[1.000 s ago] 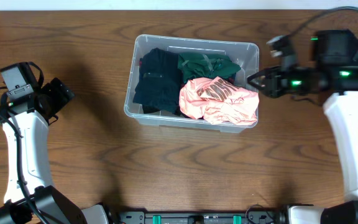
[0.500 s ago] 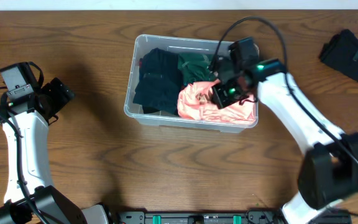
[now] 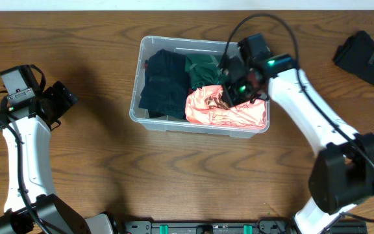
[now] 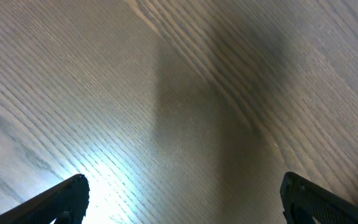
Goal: Pack container
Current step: 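Release the pink shirt and withdraw the right gripper to the right, then reach the right gripper to the black garment and grasp it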
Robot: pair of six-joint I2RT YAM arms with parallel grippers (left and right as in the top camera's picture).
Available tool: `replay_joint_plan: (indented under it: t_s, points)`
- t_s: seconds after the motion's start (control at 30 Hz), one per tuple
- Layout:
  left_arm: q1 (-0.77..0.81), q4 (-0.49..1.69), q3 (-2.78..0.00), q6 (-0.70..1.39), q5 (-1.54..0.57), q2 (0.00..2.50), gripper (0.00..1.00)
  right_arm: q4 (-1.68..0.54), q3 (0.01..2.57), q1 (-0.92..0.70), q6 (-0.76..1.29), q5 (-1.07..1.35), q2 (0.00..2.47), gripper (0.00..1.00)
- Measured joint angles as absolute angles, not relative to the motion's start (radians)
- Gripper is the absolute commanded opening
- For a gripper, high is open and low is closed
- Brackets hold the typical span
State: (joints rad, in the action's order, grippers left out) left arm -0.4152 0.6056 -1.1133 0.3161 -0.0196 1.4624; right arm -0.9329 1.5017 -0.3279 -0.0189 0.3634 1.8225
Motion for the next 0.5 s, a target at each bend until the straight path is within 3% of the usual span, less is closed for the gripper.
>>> replay_joint_plan:
  t_s: [0.03,0.1,0.27,0.5]
  points:
    - [-0.415,0.606,-1.113,0.316,-0.02,1.462,0.98,-0.936,1.525,-0.305,-0.016,0.36,1.803,0.58]
    - [-0.415,0.606,-1.113,0.316,-0.02,1.462,0.98,-0.935,1.576,-0.243,-0.011,0.352,1.753,0.79]
    - [-0.415,0.606,-1.113,0.316,-0.02,1.462,0.98,-0.91,1.659,-0.03,0.009,0.317,1.627,0.91]
    - [-0.415,0.606,-1.113,0.316,-0.02,1.462,0.98,-0.832,1.668,0.287,0.022,0.317,1.68,0.97]
